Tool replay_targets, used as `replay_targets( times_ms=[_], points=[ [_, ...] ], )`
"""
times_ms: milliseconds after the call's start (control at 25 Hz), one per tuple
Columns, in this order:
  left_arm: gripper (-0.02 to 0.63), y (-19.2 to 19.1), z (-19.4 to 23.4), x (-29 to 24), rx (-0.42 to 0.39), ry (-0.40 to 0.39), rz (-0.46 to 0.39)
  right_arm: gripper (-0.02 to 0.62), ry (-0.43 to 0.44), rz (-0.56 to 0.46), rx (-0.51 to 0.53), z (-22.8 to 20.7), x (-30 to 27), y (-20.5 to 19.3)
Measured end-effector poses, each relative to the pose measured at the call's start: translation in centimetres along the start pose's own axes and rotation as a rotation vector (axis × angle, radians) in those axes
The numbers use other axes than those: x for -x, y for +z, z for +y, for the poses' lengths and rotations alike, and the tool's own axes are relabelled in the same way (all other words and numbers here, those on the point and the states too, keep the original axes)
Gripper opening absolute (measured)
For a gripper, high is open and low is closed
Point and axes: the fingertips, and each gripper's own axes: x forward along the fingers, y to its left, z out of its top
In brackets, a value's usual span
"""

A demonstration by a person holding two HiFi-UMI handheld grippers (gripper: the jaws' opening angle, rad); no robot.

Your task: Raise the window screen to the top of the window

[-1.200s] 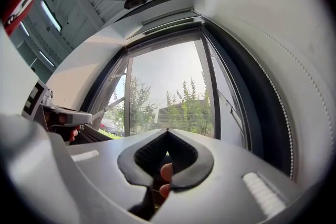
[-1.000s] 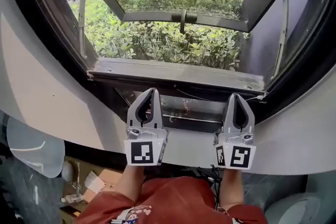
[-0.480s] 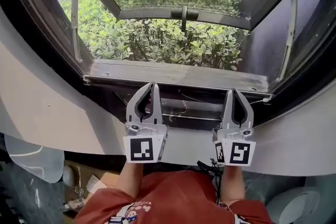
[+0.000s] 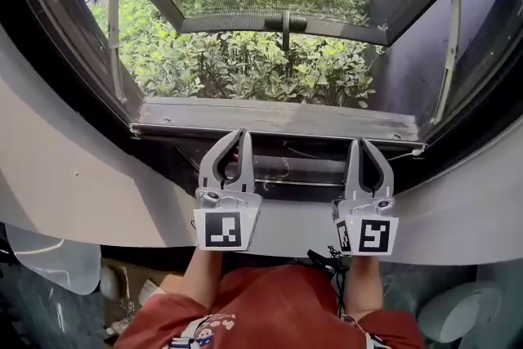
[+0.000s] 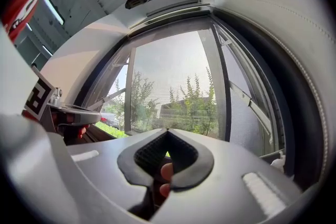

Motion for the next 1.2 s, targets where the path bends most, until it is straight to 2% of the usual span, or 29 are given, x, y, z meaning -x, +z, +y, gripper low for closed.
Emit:
replay_targets(
  times_ms=[200,400,440,480,560,720,960,1040,1200],
  points=[
    [0.006,-0.9,-0.3,0.1,-0.135,-0.056,0.049,0.011,0.102,0.066,0.099,1.9,0.1,-1.0],
    [0.008,-2.3,-0.1,0.6,-0.248,-0.078,0.107,0.012,0.206,0.124,0.217,3.7,0.0,-1.8],
    [0.008,-2.5,-0.1,0.6,-0.273,-0.084,0.115,0.016,0.223,0.143,0.232,3.9,0.1,-2.1],
    [0.008,-2.6,-0.1,0.7,-0.301,-0.091,0.12,0.057,0.24,0.167,0.247,4.1,0.2,-2.5],
    [0.013,-2.9,-0.3,0.8,-0.363,-0.11,0.128,0.061,0.27,0.21,0.297,4.2,0.5,-3.1],
    [0.051,-3.9,-1.2,1.2,-0.522,-0.182,0.154,0.101,0.331,0.286,0.499,4.5,0.8,-4.1],
    [0.116,-6.6,-2.0,1.3,-0.802,-0.295,0.284,0.175,0.46,0.457,0.824,4.7,1.1,-7.1],
    [0.128,-7.2,-1.9,1.2,-0.867,-0.308,0.311,0.175,0.466,0.481,0.883,4.4,1.1,-7.7],
    [0.133,-7.1,-1.6,0.9,-0.956,-0.301,0.303,0.175,0.47,0.519,0.949,4.0,0.8,-8.6]
  ],
)
